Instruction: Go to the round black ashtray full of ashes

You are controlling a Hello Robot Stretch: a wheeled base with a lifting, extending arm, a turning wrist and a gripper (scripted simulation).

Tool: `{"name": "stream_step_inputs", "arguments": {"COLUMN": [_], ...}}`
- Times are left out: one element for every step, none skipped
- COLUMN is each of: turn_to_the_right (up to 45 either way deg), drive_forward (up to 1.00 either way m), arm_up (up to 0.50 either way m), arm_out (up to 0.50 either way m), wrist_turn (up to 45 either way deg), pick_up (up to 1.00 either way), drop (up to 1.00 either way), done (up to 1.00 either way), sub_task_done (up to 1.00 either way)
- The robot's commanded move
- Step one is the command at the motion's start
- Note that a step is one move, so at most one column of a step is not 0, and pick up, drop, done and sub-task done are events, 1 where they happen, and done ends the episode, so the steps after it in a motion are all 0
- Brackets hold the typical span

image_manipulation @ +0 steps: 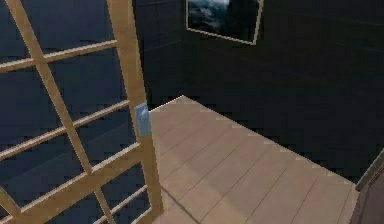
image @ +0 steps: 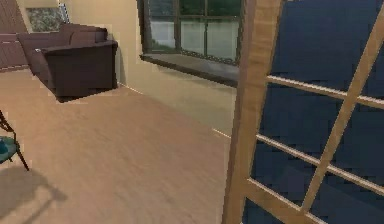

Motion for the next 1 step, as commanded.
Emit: {"name": "stream_step_inputs", "arguments": {"turn_to_the_right": [0.0], "drive_forward": [0.4], "arm_up": [0.0], "arm_out": [0.0], "wrist_turn": [0.0], "pick_up": [0.0], "drop": [0.0], "done": [0.0], "sub_task_done": [0.0]}}
